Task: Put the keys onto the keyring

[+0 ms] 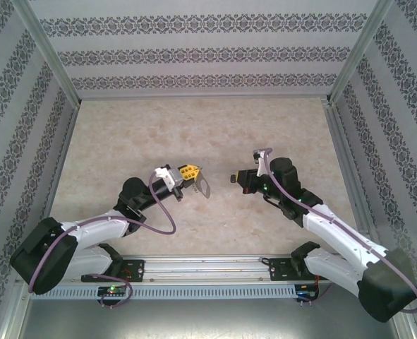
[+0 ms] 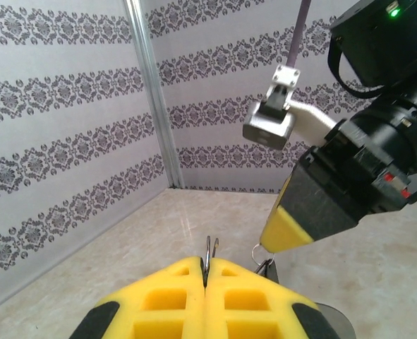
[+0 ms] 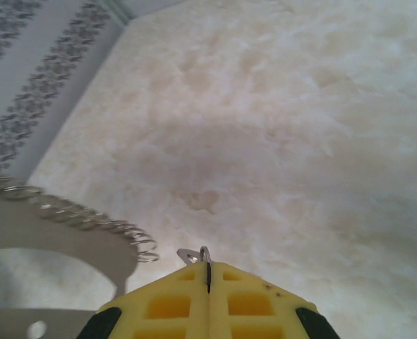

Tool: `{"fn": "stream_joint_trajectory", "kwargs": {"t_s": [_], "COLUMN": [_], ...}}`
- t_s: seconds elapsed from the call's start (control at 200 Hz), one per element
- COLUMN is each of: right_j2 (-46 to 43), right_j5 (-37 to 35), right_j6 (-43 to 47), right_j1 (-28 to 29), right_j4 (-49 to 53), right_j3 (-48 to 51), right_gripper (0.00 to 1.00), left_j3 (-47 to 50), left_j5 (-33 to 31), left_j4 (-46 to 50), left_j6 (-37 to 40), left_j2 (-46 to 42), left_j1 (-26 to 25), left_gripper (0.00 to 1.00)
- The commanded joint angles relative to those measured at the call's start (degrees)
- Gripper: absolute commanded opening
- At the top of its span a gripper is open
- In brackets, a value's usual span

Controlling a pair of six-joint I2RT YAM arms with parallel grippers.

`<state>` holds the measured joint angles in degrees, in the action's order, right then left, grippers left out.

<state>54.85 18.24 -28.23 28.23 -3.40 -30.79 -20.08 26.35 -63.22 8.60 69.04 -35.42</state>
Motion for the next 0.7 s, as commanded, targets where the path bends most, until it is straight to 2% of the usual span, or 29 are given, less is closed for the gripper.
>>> {"fn": "stream_joint_trajectory", "kwargs": {"t_s": [0.0, 0.385, 0.56, 0.695], "right_j2": [-3.52, -12.86, -11.76, -8.82], "right_j5": [6.92, 15.19, 10.26, 2.46], "right_j6": [1.87, 4.80, 5.96, 6.32], "right_j1": [-0.19, 0.66, 0.76, 0.69], "right_j4": [-5.40, -10.66, -5.92, 0.57], "right_j3": [2.05, 5.81, 5.16, 4.21], "right_gripper": [0.00, 0.00, 0.00, 0.00], "left_j3": [-2.46, -5.47, -5.62, -4.61], "left_j5": [1.50, 3.21, 2.05, 0.42], "left_j4": [1.14, 4.20, 4.25, 3.04], "left_j6": [0.62, 1.62, 2.23, 2.03], "left_j2": [0.67, 3.09, 3.50, 3.13], "left_j1": [-1.18, -2.76, -3.58, -3.99], "left_gripper": [0.00, 0.00, 0.00, 0.00]}}
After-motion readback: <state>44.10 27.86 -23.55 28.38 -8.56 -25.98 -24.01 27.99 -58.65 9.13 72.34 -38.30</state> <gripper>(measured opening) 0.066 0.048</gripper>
